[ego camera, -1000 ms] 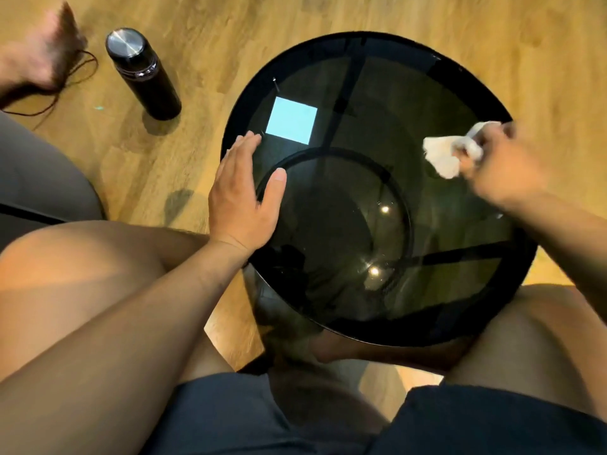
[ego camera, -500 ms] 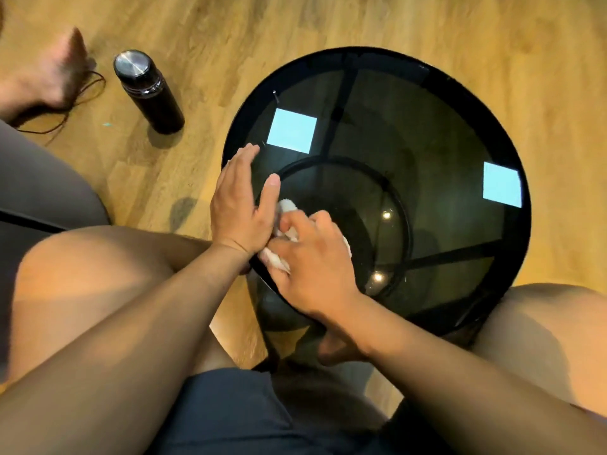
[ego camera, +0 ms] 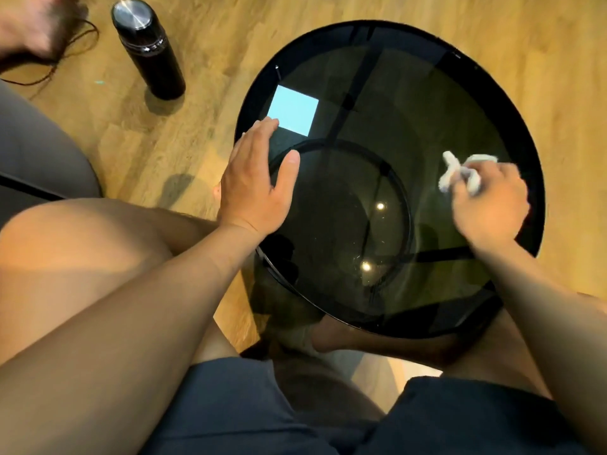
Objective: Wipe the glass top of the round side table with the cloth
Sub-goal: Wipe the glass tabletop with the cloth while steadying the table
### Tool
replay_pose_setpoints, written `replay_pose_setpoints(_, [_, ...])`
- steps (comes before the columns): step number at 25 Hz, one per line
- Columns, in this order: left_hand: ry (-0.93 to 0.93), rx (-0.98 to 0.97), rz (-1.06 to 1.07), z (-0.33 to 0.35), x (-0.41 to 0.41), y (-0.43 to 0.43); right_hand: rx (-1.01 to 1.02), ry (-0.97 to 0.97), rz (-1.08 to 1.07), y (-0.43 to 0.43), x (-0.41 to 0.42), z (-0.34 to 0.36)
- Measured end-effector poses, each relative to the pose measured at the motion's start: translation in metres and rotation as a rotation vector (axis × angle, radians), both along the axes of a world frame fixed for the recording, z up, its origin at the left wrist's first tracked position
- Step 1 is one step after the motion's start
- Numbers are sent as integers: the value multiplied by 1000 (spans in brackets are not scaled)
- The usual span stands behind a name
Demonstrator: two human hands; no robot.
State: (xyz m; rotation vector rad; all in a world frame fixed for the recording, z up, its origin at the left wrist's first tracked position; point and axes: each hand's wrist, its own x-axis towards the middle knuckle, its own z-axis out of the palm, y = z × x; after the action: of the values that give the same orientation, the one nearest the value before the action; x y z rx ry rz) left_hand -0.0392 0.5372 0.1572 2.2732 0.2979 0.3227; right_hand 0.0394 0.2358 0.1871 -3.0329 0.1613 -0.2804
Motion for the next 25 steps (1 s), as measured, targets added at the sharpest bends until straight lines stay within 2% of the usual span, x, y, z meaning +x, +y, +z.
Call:
replay_pose_setpoints(3, [-5,6,-4,0,1,0,74,-28,244,89,-48,-5])
replay_pose_setpoints(6, [-20,13,-11,1,0,1,175,59,585,147,-117,0])
replay_pose_setpoints(8, [-5,27,-10,0,1,0,143,167,807,153,-140,2])
replay_pose_setpoints(11, [18,32,-8,1,0,-1,65,323,969,93,-149,10])
replay_pose_setpoints(13, [10,26,-6,1,0,0,-28,384,985,17,-153,19])
replay_pose_setpoints(15, [0,25,3,0,-1,0,-105,454,906,-43,-144,39])
replay_pose_setpoints(17, [1,18,9,1,-1,-1,-143,499,861,-57,-135,50])
replay_pose_setpoints(19, [8,22,6,2,0,-2,-170,446,930,-27,-135,46])
replay_pose_setpoints(22, [9,49,7,2,0,-1,20,301,1004,62,-143,24])
replay_pose_setpoints(25, [-41,21,17,2,2,2,207,191,787,157,-134,6])
